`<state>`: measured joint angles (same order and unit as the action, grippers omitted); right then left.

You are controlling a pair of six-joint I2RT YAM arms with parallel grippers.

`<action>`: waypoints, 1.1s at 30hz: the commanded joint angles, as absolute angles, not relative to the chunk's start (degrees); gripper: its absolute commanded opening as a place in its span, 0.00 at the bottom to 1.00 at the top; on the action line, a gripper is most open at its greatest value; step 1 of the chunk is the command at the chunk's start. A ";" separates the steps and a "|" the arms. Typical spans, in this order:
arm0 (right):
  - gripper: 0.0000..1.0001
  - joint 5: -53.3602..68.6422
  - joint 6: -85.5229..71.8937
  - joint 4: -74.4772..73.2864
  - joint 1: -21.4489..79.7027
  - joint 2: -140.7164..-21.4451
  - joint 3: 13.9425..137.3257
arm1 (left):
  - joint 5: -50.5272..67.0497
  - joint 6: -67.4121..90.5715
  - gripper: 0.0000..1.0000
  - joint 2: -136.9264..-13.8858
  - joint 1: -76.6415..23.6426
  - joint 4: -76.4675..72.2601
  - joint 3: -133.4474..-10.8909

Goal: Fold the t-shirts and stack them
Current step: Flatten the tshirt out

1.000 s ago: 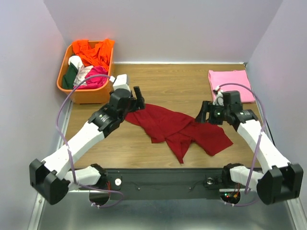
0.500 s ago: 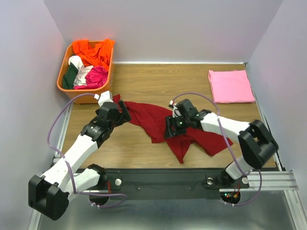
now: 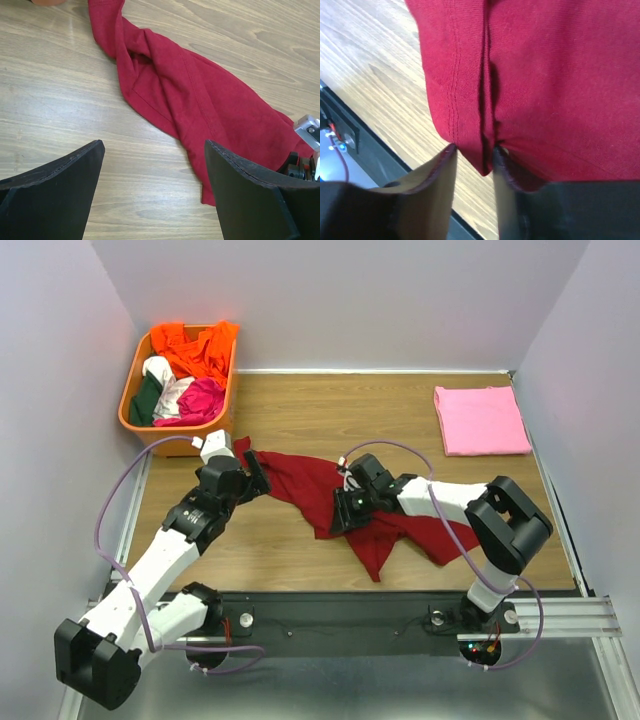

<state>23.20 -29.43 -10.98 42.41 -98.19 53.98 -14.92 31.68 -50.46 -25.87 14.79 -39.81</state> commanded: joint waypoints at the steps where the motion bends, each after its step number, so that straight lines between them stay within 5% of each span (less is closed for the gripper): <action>1: 0.33 24.52 -30.41 -7.65 43.24 -98.18 56.95 | -14.85 30.15 0.93 -48.78 -25.66 12.66 -39.20; 6: 0.01 19.09 -29.10 -11.84 43.16 -92.30 60.46 | -14.33 29.71 0.93 -48.43 -25.66 13.09 -39.99; 12: 0.01 7.13 -20.77 -25.90 36.84 -89.04 72.92 | -11.17 27.95 0.93 -49.48 -25.75 13.71 -41.40; 20: 0.01 -8.08 -13.80 -29.97 15.13 -90.43 84.72 | -2.12 28.65 0.91 -54.39 -27.15 12.66 -42.63; 33: 0.01 -4.75 -10.46 -30.06 11.16 -97.21 94.93 | -2.20 37.97 0.89 -77.83 -49.46 5.80 -50.35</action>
<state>-5.43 -12.32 -30.02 10.92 -97.21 93.06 -2.33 35.35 -71.66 -45.69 8.88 -46.22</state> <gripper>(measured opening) 0.022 0.890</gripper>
